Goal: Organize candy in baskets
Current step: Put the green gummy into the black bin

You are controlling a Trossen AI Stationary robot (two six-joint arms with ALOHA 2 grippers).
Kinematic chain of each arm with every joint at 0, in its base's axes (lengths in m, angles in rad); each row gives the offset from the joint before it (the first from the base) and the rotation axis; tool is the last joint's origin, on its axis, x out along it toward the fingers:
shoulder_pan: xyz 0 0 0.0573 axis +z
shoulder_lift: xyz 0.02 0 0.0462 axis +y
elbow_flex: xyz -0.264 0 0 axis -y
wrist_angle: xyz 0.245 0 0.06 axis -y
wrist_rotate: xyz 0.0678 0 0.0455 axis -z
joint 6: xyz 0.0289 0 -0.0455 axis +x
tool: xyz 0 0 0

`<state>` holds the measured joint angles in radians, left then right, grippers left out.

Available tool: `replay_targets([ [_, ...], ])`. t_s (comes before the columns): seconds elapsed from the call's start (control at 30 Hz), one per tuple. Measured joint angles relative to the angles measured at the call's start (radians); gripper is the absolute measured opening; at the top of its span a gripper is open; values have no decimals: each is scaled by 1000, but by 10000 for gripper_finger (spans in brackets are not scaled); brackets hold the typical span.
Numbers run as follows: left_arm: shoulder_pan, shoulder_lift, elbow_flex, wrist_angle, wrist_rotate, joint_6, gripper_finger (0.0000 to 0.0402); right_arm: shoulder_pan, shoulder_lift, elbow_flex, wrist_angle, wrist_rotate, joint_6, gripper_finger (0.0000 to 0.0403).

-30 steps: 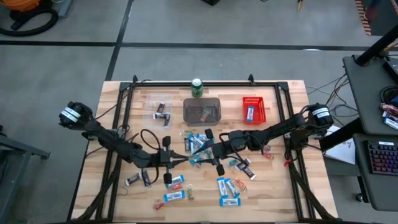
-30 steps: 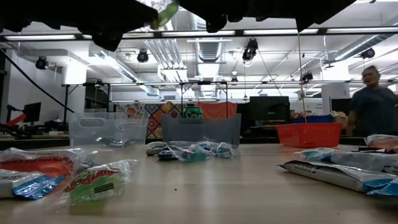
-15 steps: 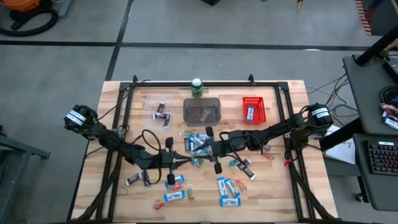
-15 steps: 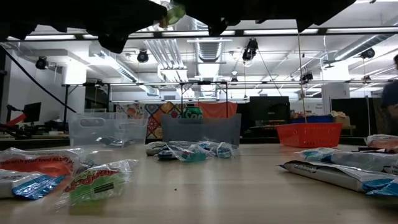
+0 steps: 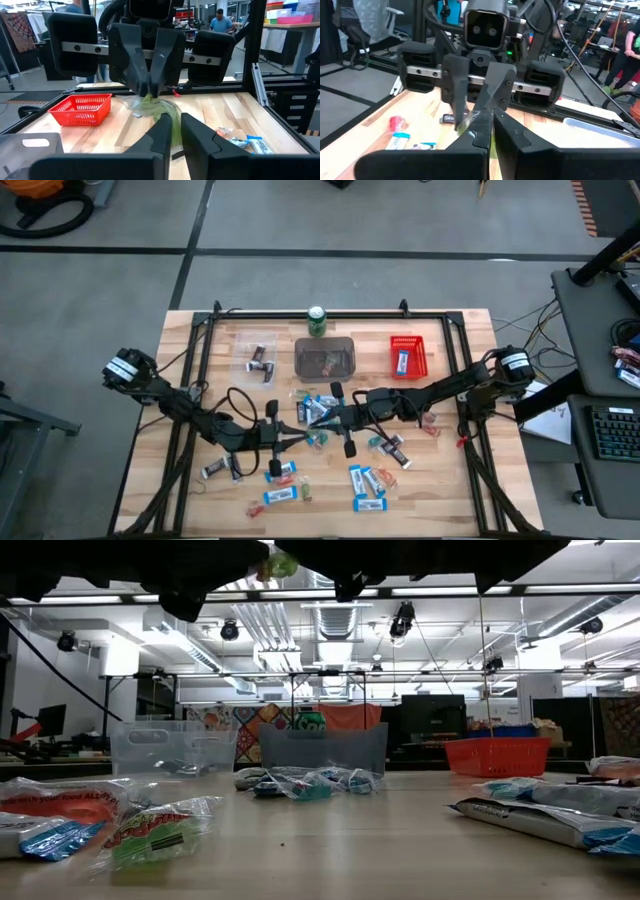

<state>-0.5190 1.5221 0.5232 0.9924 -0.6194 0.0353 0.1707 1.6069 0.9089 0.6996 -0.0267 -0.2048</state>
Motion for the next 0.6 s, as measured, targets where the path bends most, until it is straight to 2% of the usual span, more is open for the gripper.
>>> replay_targets([
  [0.27,5,-73,-2,-165,-124,-25,77,-78,-46,4,-115,3,37,8],
  [0.43,35,-157,-2,-317,-132,-76,84,-154,-48,29,-206,10,41,8],
  [0.6,64,-232,-2,-482,-132,-147,84,-246,-47,61,-372,175,41,8],
])
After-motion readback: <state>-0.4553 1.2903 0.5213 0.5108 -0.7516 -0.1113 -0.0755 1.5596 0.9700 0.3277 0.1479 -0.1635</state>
